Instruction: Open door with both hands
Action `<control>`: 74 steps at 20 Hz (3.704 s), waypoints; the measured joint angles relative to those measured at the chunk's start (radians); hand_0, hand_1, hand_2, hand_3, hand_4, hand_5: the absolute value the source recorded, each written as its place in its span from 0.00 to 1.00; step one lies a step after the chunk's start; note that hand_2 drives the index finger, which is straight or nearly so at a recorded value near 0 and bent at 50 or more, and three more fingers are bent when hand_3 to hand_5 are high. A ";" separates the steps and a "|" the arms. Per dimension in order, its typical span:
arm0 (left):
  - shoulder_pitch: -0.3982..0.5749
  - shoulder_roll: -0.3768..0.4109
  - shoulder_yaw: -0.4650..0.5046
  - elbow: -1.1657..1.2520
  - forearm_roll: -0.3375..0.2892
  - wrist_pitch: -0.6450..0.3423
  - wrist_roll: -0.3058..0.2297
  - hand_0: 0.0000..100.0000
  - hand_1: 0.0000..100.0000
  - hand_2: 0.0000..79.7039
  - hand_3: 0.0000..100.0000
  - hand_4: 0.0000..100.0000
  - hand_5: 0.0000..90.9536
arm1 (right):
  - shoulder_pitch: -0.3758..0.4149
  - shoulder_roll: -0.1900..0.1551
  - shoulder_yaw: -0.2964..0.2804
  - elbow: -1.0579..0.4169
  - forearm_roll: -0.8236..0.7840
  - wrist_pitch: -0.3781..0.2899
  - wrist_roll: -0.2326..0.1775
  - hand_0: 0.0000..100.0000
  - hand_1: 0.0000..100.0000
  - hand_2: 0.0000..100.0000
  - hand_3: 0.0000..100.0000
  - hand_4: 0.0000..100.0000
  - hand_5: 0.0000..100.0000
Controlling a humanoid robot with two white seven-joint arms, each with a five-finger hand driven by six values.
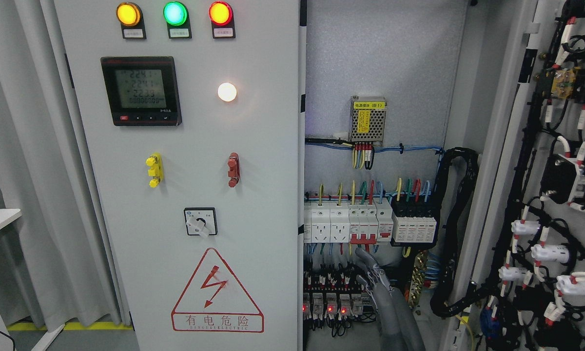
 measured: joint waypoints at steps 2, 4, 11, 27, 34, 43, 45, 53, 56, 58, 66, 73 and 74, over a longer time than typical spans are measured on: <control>-0.002 0.000 0.001 0.002 0.000 0.001 0.000 0.30 0.00 0.04 0.03 0.04 0.00 | -0.034 0.002 0.005 0.016 -0.001 0.001 -0.002 0.22 0.00 0.00 0.00 0.00 0.00; -0.005 -0.001 0.002 0.002 0.000 0.004 0.000 0.30 0.00 0.03 0.03 0.04 0.00 | -0.065 0.004 0.010 0.039 -0.002 0.001 -0.002 0.22 0.00 0.00 0.00 0.00 0.00; -0.008 -0.002 0.004 0.005 -0.001 -0.002 0.000 0.30 0.00 0.03 0.03 0.04 0.00 | -0.147 0.009 0.023 0.114 -0.038 0.004 -0.005 0.22 0.00 0.00 0.00 0.00 0.00; -0.010 -0.007 0.003 0.007 -0.066 -0.006 0.000 0.30 0.00 0.03 0.03 0.04 0.00 | -0.314 0.013 0.068 0.254 -0.188 0.023 0.055 0.22 0.00 0.00 0.00 0.00 0.00; -0.010 -0.018 0.003 0.007 -0.076 -0.002 -0.002 0.30 0.00 0.03 0.03 0.04 0.00 | -0.386 0.013 0.076 0.322 -0.252 0.025 0.059 0.22 0.00 0.00 0.00 0.00 0.00; -0.010 -0.010 0.003 0.007 -0.079 0.000 -0.001 0.30 0.00 0.03 0.03 0.04 0.00 | -0.454 0.014 0.084 0.393 -0.318 0.039 0.073 0.22 0.00 0.00 0.00 0.00 0.00; -0.010 -0.009 0.003 0.007 -0.078 0.000 -0.001 0.30 0.00 0.03 0.03 0.04 0.00 | -0.471 0.014 0.085 0.407 -0.340 0.044 0.076 0.22 0.00 0.00 0.00 0.00 0.00; -0.010 -0.006 0.004 0.007 -0.078 0.000 -0.001 0.30 0.00 0.03 0.03 0.04 0.00 | -0.513 0.014 0.092 0.450 -0.383 0.051 0.135 0.22 0.00 0.00 0.00 0.00 0.00; -0.010 -0.005 0.004 0.007 -0.079 0.000 -0.001 0.30 0.00 0.03 0.03 0.04 0.00 | -0.529 0.014 0.093 0.465 -0.400 0.052 0.165 0.22 0.00 0.00 0.00 0.00 0.00; -0.010 -0.005 0.004 0.007 -0.079 0.001 -0.001 0.30 0.00 0.03 0.03 0.04 0.00 | -0.537 0.014 0.093 0.473 -0.413 0.060 0.172 0.22 0.00 0.00 0.00 0.00 0.00; -0.034 -0.003 0.004 0.008 -0.079 0.008 -0.001 0.30 0.00 0.03 0.03 0.04 0.00 | -0.559 0.014 0.093 0.500 -0.443 0.072 0.221 0.22 0.00 0.00 0.00 0.00 0.00; -0.037 -0.003 0.004 0.008 -0.080 0.000 -0.001 0.30 0.00 0.03 0.03 0.04 0.00 | -0.573 0.014 0.085 0.514 -0.451 0.073 0.256 0.22 0.00 0.00 0.00 0.00 0.00; -0.040 -0.003 0.004 0.007 -0.080 0.000 -0.001 0.30 0.00 0.03 0.03 0.04 0.00 | -0.574 0.014 0.084 0.515 -0.452 0.073 0.257 0.22 0.00 0.00 0.00 0.00 0.00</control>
